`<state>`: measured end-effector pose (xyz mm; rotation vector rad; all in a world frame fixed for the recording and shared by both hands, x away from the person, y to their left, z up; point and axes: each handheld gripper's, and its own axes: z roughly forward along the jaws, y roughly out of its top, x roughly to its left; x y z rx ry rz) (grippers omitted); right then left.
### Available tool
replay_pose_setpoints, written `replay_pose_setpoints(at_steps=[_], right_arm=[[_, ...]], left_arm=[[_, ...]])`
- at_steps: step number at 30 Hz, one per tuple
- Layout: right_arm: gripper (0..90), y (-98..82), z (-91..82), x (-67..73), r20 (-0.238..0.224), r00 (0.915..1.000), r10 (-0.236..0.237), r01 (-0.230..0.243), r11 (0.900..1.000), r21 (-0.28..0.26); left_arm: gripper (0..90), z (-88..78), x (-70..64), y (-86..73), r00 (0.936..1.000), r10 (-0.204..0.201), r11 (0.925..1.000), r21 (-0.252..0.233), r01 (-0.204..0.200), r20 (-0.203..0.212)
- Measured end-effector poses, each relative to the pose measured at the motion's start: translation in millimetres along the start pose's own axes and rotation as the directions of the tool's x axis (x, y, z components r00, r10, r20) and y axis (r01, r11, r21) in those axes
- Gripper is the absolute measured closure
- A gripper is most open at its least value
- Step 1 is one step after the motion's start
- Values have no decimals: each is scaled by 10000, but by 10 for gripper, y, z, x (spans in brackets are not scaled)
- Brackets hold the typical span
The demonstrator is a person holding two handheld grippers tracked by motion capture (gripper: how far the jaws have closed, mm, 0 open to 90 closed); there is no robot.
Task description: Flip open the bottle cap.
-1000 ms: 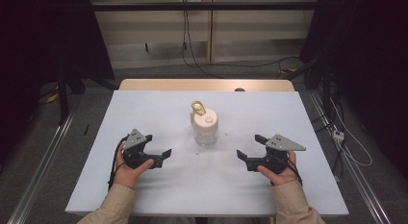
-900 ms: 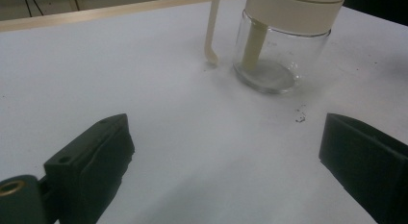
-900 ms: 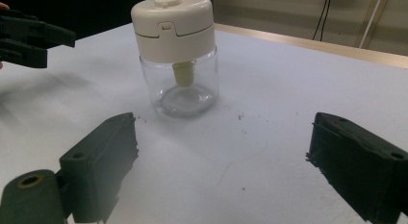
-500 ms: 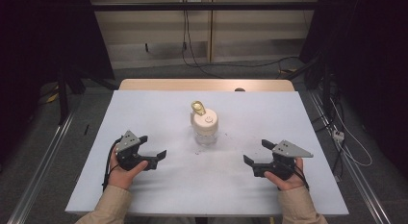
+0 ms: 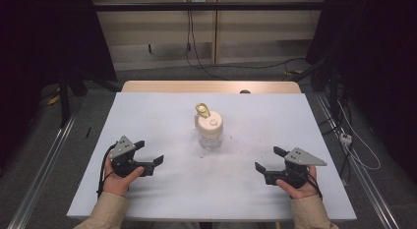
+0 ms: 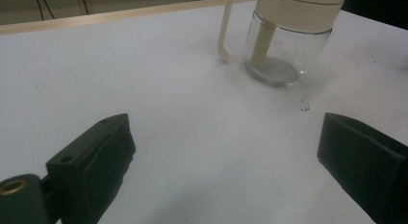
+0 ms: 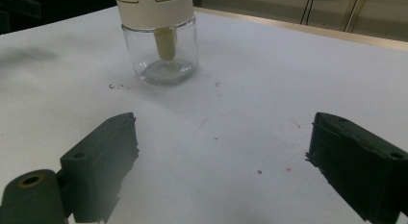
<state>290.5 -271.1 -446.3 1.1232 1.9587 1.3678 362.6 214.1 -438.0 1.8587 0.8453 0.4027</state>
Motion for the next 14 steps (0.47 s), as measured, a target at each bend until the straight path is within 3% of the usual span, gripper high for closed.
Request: replay_pose_setpoints(at_steps=[14], right_arm=[[94, -63, -23, -13, 45, 10000, -6, 4, 9996, 267]], left_arm=[[51, -101, 57, -46, 9998, -185, 9997, -189, 183, -87]])
